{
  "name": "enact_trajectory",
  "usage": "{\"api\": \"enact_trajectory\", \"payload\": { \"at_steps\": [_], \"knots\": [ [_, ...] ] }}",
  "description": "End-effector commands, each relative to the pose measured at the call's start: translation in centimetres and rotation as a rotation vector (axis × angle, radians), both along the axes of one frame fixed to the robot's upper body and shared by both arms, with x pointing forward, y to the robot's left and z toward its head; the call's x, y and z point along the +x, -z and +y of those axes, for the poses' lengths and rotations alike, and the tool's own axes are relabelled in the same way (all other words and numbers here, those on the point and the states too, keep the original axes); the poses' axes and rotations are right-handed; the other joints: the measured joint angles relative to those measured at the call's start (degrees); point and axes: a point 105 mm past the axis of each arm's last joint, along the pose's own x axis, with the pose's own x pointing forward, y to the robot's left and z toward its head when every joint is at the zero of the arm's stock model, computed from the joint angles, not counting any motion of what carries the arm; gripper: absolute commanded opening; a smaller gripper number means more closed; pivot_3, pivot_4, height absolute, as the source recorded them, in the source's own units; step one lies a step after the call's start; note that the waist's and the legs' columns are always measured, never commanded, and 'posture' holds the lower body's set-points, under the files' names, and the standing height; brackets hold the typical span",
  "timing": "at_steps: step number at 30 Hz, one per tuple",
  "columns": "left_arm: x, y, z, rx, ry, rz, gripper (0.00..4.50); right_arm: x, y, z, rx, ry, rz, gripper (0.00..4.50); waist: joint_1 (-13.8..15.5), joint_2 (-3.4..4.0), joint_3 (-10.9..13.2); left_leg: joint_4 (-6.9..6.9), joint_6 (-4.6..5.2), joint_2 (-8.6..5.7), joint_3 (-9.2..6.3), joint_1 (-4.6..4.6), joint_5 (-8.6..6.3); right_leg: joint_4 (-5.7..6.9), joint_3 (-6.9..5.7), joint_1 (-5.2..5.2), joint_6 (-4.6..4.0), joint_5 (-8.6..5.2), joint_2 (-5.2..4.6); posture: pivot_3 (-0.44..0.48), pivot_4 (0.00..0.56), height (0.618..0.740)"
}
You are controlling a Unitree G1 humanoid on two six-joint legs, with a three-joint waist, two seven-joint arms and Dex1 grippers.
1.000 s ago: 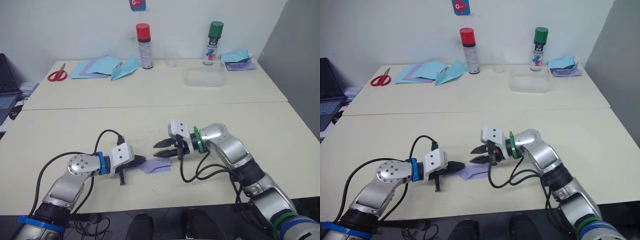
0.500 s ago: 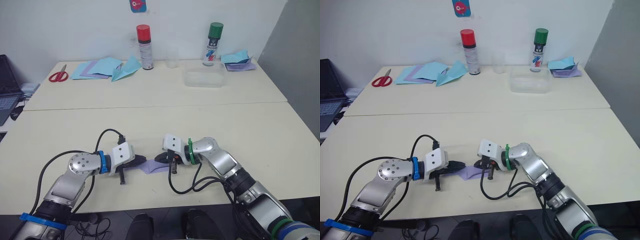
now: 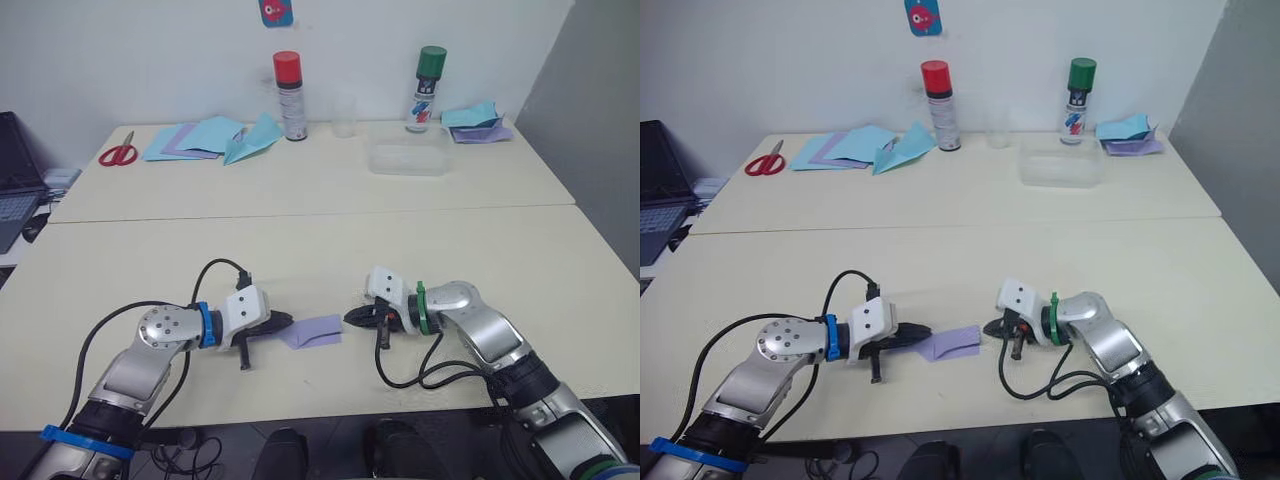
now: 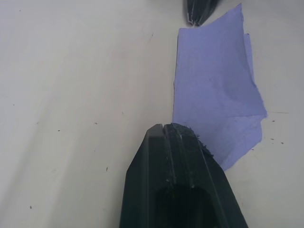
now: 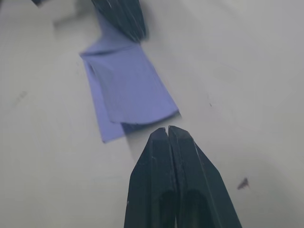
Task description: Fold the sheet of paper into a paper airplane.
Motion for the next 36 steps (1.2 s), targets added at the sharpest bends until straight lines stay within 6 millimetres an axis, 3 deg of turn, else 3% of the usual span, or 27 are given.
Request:
{"api": "enact_trajectory", "payload": {
  "at_steps": [1, 4, 9, 12, 16, 19, 21, 24, 28, 31, 36],
  "knots": [
    [-1.1, 3.3, 1.5, 0.091, -0.041, 0.123, 0.0, -0.2, -3.4, 1.7, 0.108, -0.075, -0.117, 0.03, 0.0, 0.02, 0.0, 0.0, 0.0, 0.0, -0.02, 0.01, 0.0, 0.01, -0.01, 0.0, 0.01, 0.0, 0.01, 0.0, 0.15, 0.74],
    [-1.1, 3.2, 1.5, 0.092, -0.038, 0.123, 0.0, 0.0, -3.1, 2.6, 0.115, -0.064, -0.119, 0.03, 0.0, -0.01, 0.0, 0.0, 0.0, 0.01, -0.05, 0.01, 0.0, 0.01, -0.04, 0.01, 0.0, 0.0, 0.02, 0.0, 0.15, 0.74],
    [-0.9, 3.0, 1.5, 0.092, -0.037, 0.116, 0.0, -1.2, -0.1, 3.3, 0.001, -0.129, -0.084, 0.03, 0.0, 0.0, 0.0, -0.01, 0.0, 0.0, 0.02, -0.03, 0.0, -0.04, 0.01, -0.01, -0.01, -0.01, 0.01, 0.0, 0.15, 0.74],
    [-0.9, 2.9, 1.5, 0.092, -0.038, 0.113, 0.0, -1.9, 1.4, 3.1, -0.059, -0.156, -0.059, 0.03, 0.0, 0.0, 0.0, -0.01, 0.0, 0.01, 0.02, -0.04, 0.0, -0.04, 0.01, -0.02, -0.02, -0.01, 0.01, 0.0, 0.15, 0.74],
    [-0.9, 2.6, 1.4, 0.085, -0.038, 0.103, 0.0, -1.1, 3.1, 2.4, -0.153, -0.123, -0.094, 0.03, -0.1, -0.01, 0.0, -0.02, 0.0, 0.02, 0.0, -0.01, 0.0, -0.03, -0.01, -0.02, -0.12, -0.07, 0.01, 0.0, 0.15, 0.74],
    [-0.4, 1.2, 0.9, 0.022, -0.049, 0.055, 0.0, -0.4, 3.3, 2.3, -0.169, -0.102, -0.111, 0.03, -0.1, -0.01, 0.0, -0.03, 0.0, 0.03, -0.01, 0.05, 0.0, -0.02, -0.01, -0.01, -0.26, -0.15, 0.01, 0.0, 0.15, 0.74],
    [0.0, -1.1, -0.7, -0.137, -0.078, 0.044, 0.0, -0.2, 3.0, 2.5, -0.152, -0.097, -0.11, 0.03, -0.1, -0.02, 0.0, -0.03, 0.0, 0.05, -0.01, 0.06, 0.0, -0.02, -0.01, 0.0, -0.29, -0.17, 0.01, 0.0, 0.15, 0.74],
    [0.1, -2.4, -2.2, -0.223, -0.087, 0.061, 0.0, -0.1, 2.8, 2.5, -0.148, -0.098, -0.109, 0.03, -0.2, -0.28, 0.2, -0.02, 0.0, 0.05, -0.01, 0.01, 0.0, -0.01, -0.02, -0.02, -0.17, -0.1, 0.02, 0.0, 0.15, 0.74],
    [-0.2, -1.6, -3.2, -0.207, -0.115, 0.091, 0.0, -0.2, 3.0, 2.3, -0.163, -0.091, -0.106, 0.03, -0.2, -0.48, 0.3, -0.02, 0.0, 0.06, -0.06, -0.03, 0.0, -0.01, -0.04, -0.04, 0.0, 0.0, 0.05, 0.0, 0.15, 0.74],
    [-0.1, 0.0, -2.3, -0.163, -0.205, 0.121, 0.0, -0.1, 3.0, 2.2, -0.168, -0.081, -0.108, 0.03, -0.2, -0.48, 0.3, -0.04, 0.0, 0.07, -0.05, -0.04, 0.0, -0.01, -0.03, -0.08, 0.01, 0.01, 0.07, 0.0, 0.15, 0.74],
    [-0.1, 1.0, -0.1, -0.187, -0.34, 0.163, 0.0, -0.2, 3.0, 2.0, -0.173, -0.074, -0.104, 0.03, -0.2, -0.48, 0.3, -0.04, 0.0, 0.08, -0.09, -0.03, 0.0, -0.01, -0.02, -0.08, -0.01, 0.0, 0.06, 0.0, 0.15, 0.74]
  ]
}}
